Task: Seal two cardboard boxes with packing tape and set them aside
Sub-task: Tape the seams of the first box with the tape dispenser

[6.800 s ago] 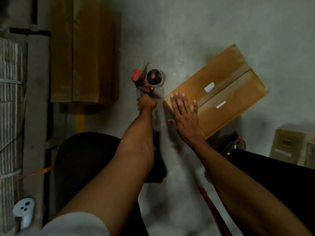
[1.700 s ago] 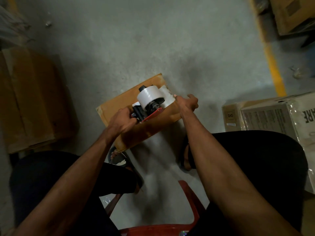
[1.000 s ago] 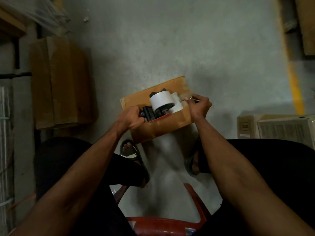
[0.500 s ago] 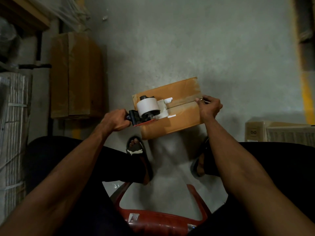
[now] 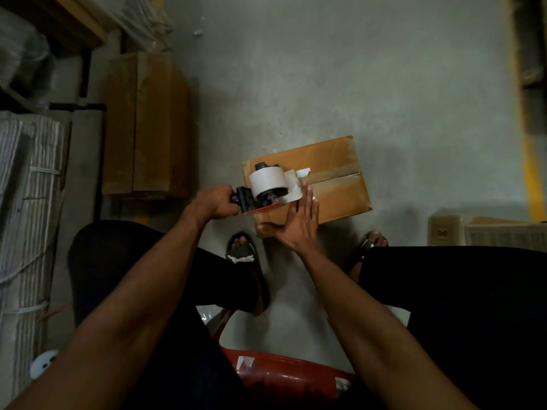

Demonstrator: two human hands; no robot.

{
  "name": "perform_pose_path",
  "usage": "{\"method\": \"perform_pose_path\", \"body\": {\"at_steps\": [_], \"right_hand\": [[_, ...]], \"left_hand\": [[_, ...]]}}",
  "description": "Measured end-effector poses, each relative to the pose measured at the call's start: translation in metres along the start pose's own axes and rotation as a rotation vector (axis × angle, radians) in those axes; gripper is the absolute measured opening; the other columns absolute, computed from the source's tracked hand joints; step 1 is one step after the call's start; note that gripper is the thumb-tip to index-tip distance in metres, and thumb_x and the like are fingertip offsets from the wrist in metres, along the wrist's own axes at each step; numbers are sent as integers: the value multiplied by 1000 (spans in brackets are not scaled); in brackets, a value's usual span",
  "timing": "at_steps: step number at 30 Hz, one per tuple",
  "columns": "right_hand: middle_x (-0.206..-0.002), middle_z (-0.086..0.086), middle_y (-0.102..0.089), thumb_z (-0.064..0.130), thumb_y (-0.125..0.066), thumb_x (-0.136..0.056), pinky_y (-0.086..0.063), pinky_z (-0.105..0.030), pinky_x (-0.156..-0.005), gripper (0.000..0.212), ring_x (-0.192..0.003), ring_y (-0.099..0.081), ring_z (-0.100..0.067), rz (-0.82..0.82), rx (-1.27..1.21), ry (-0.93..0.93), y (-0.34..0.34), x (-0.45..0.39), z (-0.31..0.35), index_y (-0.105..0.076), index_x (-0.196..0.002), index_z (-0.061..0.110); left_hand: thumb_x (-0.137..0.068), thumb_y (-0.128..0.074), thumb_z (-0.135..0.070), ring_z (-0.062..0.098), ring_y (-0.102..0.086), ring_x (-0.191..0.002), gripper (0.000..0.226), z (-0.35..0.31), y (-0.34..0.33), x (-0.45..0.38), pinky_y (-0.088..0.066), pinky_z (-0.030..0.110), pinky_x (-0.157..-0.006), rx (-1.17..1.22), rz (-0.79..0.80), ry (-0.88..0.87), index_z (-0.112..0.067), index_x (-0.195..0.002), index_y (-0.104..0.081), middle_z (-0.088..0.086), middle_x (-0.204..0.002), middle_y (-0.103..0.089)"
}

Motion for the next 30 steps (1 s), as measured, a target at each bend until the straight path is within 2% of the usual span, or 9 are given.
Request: {"method": "perform_pose_path", "body": {"at_steps": [5,8,12,16,19,21,23,27,30], "right_hand": [[-163,-22,-25,95,-48,-55,-1,-58,-124,136,-155,-11,-37,-2,-66,-79,-18,2,19,-25,-155,6],[-164,-16,-26,89,-54,-54,0,-57,-124,131,-156,-9,-33,-10,-62,-98,-11,0,9,-29,-155,10],[-164,-11,-26,83,-68,-54,-5,-57,-125,127,-156,-6,-29,-71,-48,-129,13,-12,-24,-33,-154,13],[-160,-11,-34,78,-76,-52,-10,-61,-124,130,-154,-18,-30,-10,-36,-131,28,-31,-65,-30,-155,13],[-158,-12,-37,76,-77,-50,-10,-63,-123,127,-153,-21,-30,20,-43,-129,30,-37,-73,-35,-153,14],[-159,-12,-35,72,-80,-53,-11,-63,-122,122,-153,-19,-31,19,-45,-118,30,-36,-68,-39,-152,16],[-164,-11,-27,68,-85,-53,-10,-63,-122,123,-154,-14,-32,8,-86,-105,31,-36,-68,-36,-154,20],[-171,-2,7,76,-80,-55,3,-60,-121,146,-157,5,-28,81,-72,-97,26,-38,-70,2,-163,20],[-169,0,18,80,-75,-60,6,-59,-121,146,-156,14,-27,125,-18,-106,23,-39,-70,11,-162,21]], "left_hand": [[-66,-72,-44,26,-62,-72,28,-4,2,4,-43,28,-63,56,50,-60,-19,-75,-63,6,-75,-64],[-77,-72,-34,23,-66,-60,23,-11,-5,1,-49,28,-55,185,90,-63,-14,-70,-65,3,-63,-68],[-82,-70,-38,25,-63,-70,28,-42,-16,-7,-47,29,-63,271,34,-109,-12,-75,-63,16,-80,-69],[-89,-67,-27,29,-64,-88,19,-84,-18,-12,-41,29,-71,292,3,-174,-10,-98,-68,14,-97,-67],[-88,-65,-23,32,-64,-89,11,-92,-17,-15,-40,29,-71,301,-11,-175,-14,-86,-59,17,-99,-67],[-85,-64,-23,30,-61,-79,22,-84,-23,-15,-40,30,-66,304,-5,-141,-19,-70,-48,17,-89,-65],[-79,-63,-28,31,-59,-73,24,-72,-27,-13,-40,30,-62,291,-8,-106,-19,-66,-45,16,-81,-60],[-64,-60,-35,30,-63,-70,21,-29,-40,-7,-48,31,-58,313,22,-31,-16,-70,-53,13,-77,-64],[-64,-61,-31,25,-65,-75,27,3,-54,-3,-57,37,-66,326,62,15,-15,-86,-65,7,-82,-69]]}}
Point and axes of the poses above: each hand's wrist, its own x-axis away from the middle knuckle, its own y-axis out of the back of the hand, z = x × y, the point moved 8 cm from there along -x, towards the middle knuckle
